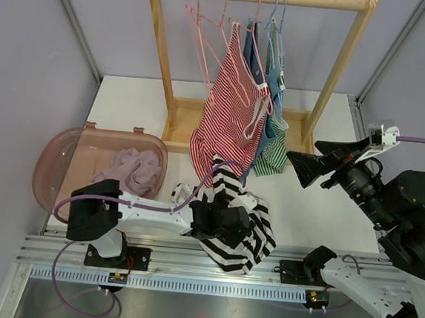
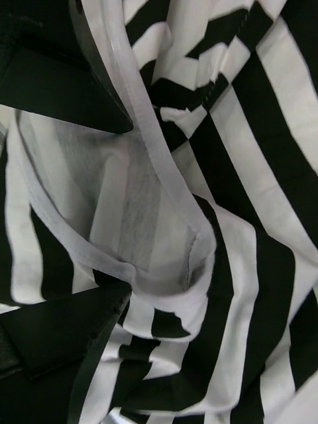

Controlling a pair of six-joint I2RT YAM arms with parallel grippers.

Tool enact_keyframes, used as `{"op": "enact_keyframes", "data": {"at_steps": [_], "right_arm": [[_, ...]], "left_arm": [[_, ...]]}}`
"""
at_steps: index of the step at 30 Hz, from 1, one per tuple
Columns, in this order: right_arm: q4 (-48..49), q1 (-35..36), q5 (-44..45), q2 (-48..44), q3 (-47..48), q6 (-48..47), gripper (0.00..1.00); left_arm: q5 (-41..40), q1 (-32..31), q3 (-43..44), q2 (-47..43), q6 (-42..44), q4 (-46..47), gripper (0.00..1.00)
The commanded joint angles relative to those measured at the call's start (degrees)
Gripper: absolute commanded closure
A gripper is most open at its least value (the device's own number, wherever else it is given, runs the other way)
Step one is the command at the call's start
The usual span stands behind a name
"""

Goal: Remove the tank top from the hanger

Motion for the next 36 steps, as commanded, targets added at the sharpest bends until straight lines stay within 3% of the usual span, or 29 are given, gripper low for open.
{"op": "enact_keyframes", "data": {"at_steps": [1, 6, 9, 10, 12, 13, 19, 23, 32, 36], "right_arm": [[-0.09, 0.39, -2.11, -1.42, -1.56, 2.08, 0.01], [-0.54, 0.39, -5.53, -3.0, -3.41, 3.14, 0.01], [-0.01, 0.3, -6.59, -4.23, -4.64, 3.32, 0.01], [-0.1, 0.38, -6.68, -4.67, -4.99, 3.32, 0.01], [-0.36, 0.39, -6.33, -5.29, -5.17, 3.32, 0.01], [-0.8, 0.39, -6.24, -5.55, -5.17, 3.14, 0.01], [-1.85, 0.38, -5.36, -6.26, -5.25, 2.97, 0.01], [-2.56, 0.39, -4.92, -5.9, -4.99, 2.62, 0.01], [-2.73, 0.3, -2.9, -5.64, -4.38, 1.39, 0.01], [-2.91, 0.39, -1.24, -4.68, -3.67, 1.21, 0.01]], "left_arm": [[-0.97, -0.21, 1.2, 3.71, -2.59, 7.33, 0.01], [-0.02, -0.21, -1.0, 8.81, -4.53, 11.71, 0.02], [2.7, -0.21, -3.1, 9.87, -5.59, 15.05, 0.4], [3.41, -0.21, -4.24, 9.7, -6.03, 15.41, 0.73], [3.24, -0.21, -5.13, 7.78, -6.82, 15.25, 0.95], [2.54, -0.21, -5.48, 6.63, -7.34, 14.81, 1.0], [-2.46, -0.38, -5.92, -6.09, -6.65, 8.31, 1.0], [-8.61, -0.47, -3.2, -15.05, -6.56, -1.16, 1.0], [-27.6, 0.14, 8.57, -30.01, -6.65, -23.66, 1.0], [-32.79, 2.86, 13.49, -36.34, -3.59, -27.99, 1.0]]}}
